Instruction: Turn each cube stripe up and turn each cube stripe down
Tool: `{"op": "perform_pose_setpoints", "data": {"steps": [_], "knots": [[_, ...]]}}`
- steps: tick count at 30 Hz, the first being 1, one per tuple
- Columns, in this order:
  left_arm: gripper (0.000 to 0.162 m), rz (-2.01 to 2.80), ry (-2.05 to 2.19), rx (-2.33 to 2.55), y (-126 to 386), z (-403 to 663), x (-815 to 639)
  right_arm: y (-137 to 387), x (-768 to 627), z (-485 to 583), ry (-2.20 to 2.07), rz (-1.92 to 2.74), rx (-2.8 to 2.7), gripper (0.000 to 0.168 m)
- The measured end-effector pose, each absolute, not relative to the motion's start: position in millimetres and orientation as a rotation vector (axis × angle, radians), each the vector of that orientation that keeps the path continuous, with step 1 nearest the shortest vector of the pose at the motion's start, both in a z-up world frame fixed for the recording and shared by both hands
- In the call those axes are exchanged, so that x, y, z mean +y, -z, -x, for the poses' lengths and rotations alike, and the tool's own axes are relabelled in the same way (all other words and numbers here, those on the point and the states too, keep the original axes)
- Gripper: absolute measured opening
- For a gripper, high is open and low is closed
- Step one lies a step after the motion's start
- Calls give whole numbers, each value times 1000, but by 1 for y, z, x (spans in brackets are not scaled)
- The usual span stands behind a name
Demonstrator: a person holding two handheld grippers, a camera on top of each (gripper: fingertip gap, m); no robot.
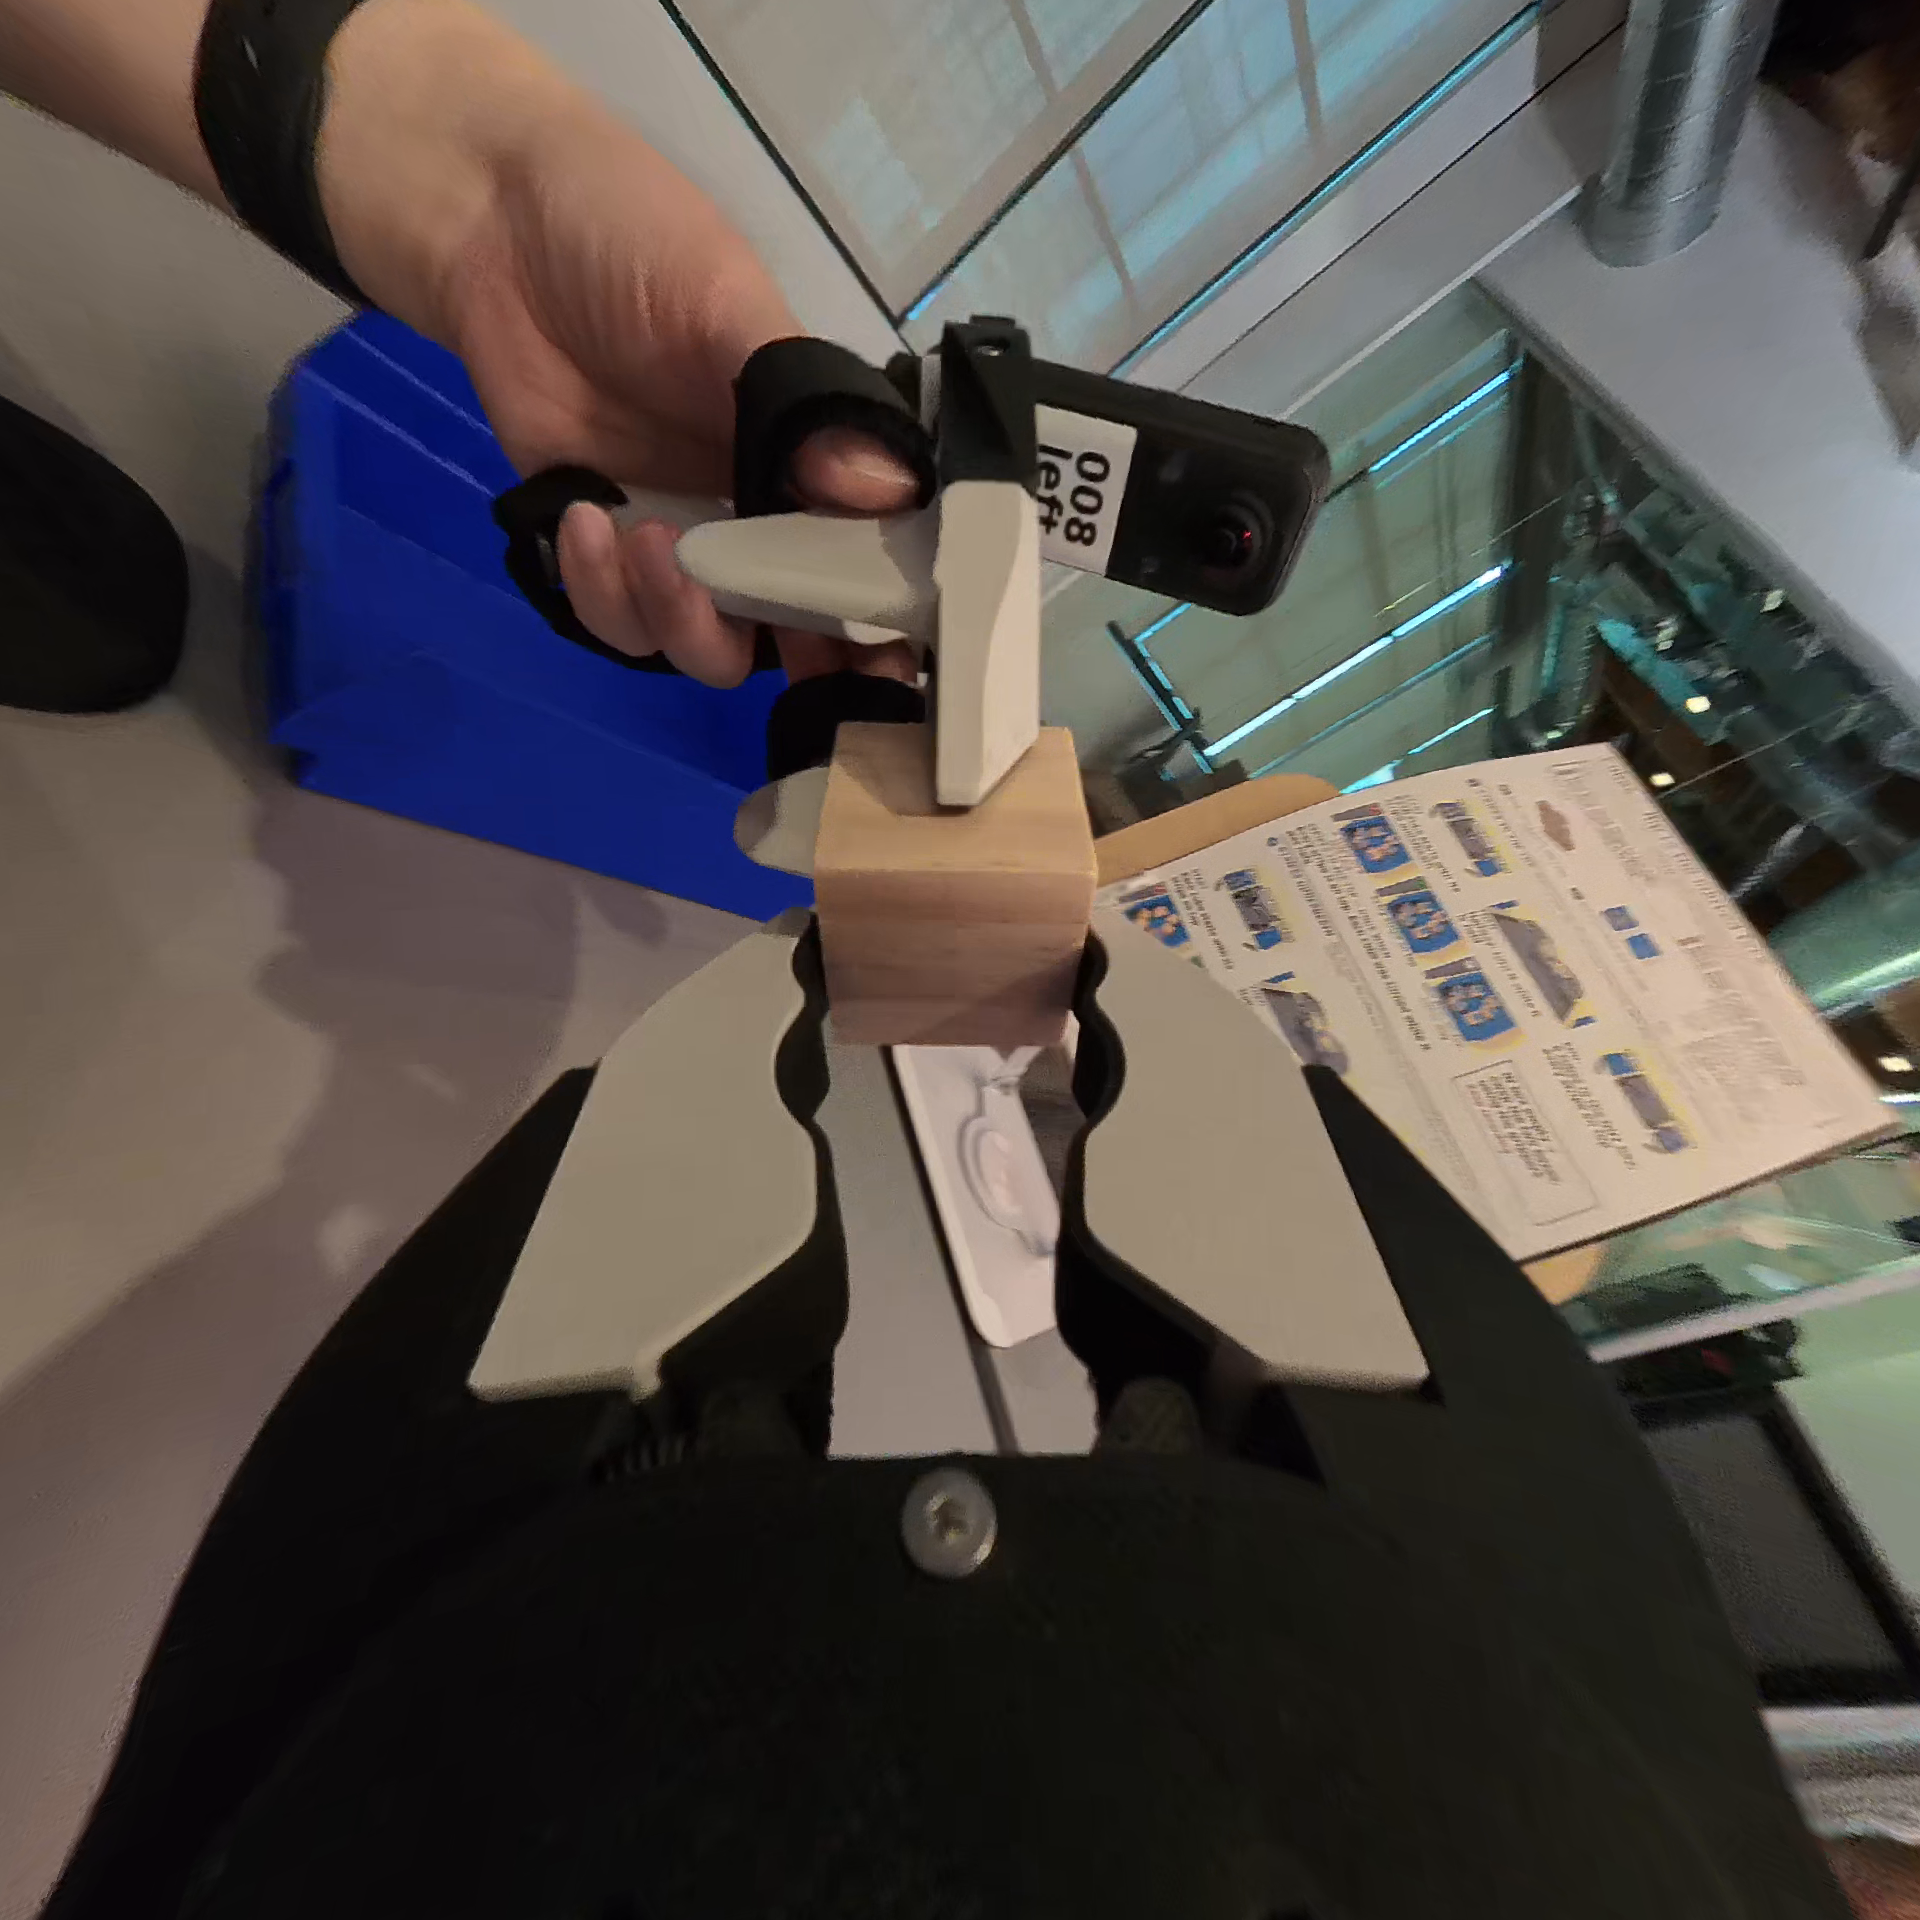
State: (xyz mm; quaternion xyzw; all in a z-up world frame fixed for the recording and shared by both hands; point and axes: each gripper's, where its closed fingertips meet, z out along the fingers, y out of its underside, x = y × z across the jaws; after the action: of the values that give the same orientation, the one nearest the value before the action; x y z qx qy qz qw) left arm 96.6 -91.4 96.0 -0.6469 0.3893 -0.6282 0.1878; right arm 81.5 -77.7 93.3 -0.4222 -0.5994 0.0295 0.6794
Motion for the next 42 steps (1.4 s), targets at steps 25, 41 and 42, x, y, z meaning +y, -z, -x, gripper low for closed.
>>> {"op": "perform_pose_setpoints", "data": {"steps": [25, 41, 42], "knots": [[47, 1861, 969, 1054, -91, 12, -73, 147, -21, -363, -116, 2842, -1510, 46], [44, 1724, 297, 492, -119, 151, -15, 20, 34, -393, 174, 2300, -995, 48], [45, 1753, 174, 426, -112, 175, -9, 9, 43, -415, 213, 2307, -812, 48]]}}
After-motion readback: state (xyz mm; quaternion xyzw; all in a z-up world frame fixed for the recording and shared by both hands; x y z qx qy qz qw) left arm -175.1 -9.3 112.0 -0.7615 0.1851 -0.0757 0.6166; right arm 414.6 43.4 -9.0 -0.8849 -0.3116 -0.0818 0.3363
